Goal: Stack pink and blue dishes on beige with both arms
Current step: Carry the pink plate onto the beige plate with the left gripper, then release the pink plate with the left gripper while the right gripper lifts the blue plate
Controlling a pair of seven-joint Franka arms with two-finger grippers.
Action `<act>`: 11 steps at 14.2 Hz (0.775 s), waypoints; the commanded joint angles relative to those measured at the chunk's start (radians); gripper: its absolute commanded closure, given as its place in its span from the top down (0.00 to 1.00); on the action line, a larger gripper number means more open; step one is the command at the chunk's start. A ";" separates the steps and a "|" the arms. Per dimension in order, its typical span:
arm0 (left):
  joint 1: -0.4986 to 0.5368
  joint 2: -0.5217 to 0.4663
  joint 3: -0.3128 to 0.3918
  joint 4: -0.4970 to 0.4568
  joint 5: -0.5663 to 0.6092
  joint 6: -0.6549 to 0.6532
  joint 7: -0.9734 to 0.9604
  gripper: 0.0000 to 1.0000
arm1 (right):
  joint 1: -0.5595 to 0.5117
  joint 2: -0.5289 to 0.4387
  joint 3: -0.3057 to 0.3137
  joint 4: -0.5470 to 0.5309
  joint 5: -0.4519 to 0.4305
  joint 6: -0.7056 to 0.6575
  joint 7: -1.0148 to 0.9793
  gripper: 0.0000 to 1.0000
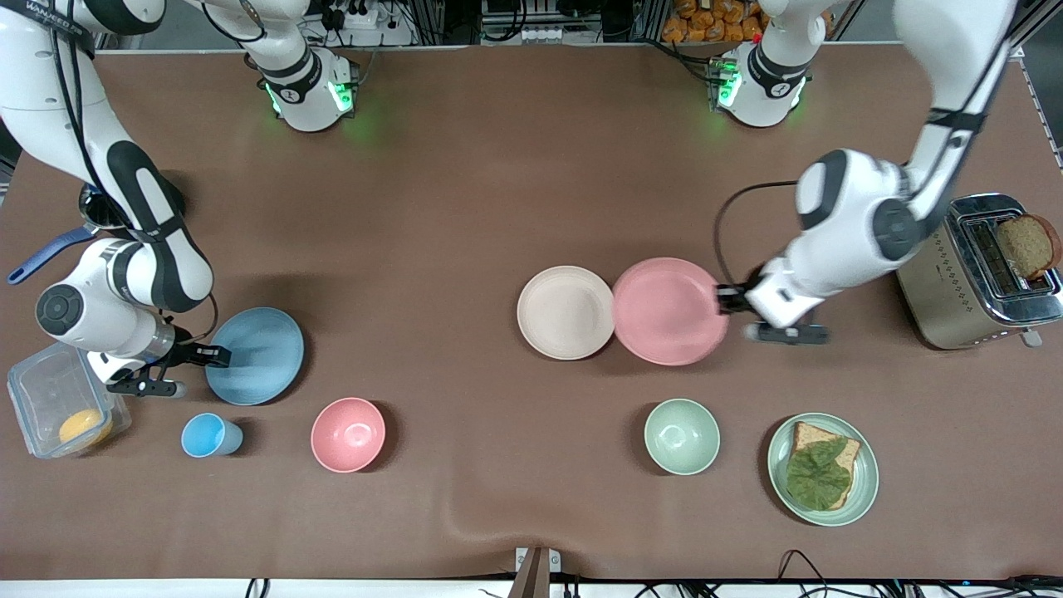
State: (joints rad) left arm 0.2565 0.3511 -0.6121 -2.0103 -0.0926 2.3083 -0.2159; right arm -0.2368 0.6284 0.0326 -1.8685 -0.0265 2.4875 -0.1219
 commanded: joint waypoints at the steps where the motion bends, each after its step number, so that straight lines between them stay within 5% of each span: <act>1: -0.074 0.081 0.000 0.031 -0.016 0.037 -0.037 0.00 | -0.022 -0.010 0.023 -0.024 -0.012 0.001 -0.015 0.07; 6: -0.196 0.184 0.008 0.033 -0.007 0.166 -0.103 0.00 | -0.018 -0.033 0.029 -0.046 -0.010 -0.004 -0.015 0.00; 11: -0.209 0.236 0.015 0.036 0.019 0.210 -0.103 0.00 | -0.010 -0.108 0.035 -0.057 -0.006 -0.088 -0.012 0.00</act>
State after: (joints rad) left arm 0.0543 0.5672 -0.6021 -1.9970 -0.0907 2.5046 -0.3139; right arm -0.2371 0.5872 0.0496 -1.8828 -0.0265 2.4446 -0.1323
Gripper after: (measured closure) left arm 0.952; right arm 0.881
